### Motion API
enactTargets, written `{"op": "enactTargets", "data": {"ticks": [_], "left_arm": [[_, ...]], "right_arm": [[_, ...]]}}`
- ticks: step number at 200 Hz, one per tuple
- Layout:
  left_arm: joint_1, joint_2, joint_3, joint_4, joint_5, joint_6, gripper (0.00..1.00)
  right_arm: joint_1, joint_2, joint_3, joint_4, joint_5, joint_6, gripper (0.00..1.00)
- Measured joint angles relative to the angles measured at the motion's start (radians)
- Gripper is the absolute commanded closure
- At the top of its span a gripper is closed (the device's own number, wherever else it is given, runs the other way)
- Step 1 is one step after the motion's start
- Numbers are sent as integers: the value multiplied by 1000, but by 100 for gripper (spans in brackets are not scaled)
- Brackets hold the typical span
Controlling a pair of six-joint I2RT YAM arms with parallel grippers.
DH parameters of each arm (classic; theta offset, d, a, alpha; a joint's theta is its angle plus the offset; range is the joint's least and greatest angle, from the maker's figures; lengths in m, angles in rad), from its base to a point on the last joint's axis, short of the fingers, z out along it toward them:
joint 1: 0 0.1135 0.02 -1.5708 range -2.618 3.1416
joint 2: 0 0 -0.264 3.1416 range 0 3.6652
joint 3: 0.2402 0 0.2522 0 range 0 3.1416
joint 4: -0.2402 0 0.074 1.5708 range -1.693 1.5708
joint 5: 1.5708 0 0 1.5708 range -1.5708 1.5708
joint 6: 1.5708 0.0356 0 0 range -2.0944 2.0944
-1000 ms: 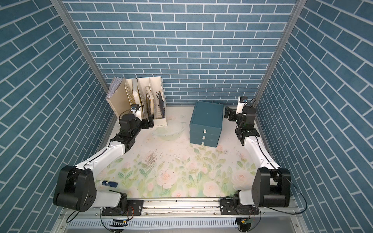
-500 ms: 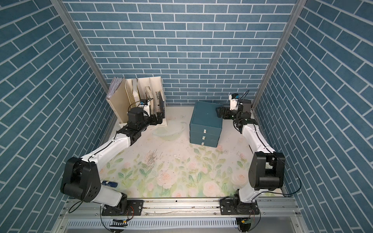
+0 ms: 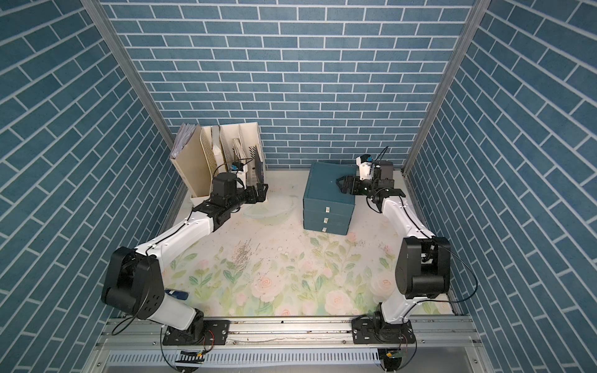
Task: Take the seed bags out of the drawer
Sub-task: Move the storage box to the center of the board.
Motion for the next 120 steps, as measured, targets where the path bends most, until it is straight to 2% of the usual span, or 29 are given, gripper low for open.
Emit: {"op": "enactTargets", "data": {"ticks": [78,120], "left_arm": [[-43,-6,8,-61,20,-50,0],[-60,-73,8,-101,16,-83,0]], "right_arm": [[133,96,105,-8,-8,1,0],[190,166,181,-9,-29,1,0]]}}
